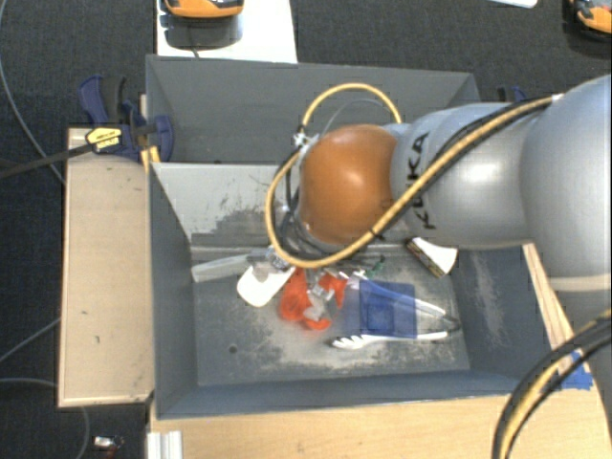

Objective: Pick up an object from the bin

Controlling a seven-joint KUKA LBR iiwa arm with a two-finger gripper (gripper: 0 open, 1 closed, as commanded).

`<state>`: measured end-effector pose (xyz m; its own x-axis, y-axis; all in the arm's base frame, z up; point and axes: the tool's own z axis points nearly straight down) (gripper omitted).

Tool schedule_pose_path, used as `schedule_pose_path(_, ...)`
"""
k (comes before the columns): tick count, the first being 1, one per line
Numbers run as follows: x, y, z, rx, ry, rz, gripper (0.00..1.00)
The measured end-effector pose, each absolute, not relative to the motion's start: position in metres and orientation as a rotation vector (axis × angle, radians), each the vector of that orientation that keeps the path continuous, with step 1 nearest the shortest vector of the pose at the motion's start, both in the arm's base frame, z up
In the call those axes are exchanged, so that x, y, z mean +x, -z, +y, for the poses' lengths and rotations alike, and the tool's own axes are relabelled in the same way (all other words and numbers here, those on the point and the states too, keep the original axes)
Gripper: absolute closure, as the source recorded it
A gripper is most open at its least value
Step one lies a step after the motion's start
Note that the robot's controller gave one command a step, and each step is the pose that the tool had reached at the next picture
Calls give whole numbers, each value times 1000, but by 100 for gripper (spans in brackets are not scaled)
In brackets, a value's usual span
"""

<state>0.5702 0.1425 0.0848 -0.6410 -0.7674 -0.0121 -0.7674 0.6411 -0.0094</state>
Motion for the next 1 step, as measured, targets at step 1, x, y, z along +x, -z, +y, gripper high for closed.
schedule_pose_path(1, 565, -76, 153, -1571, -2, 2711, 100)
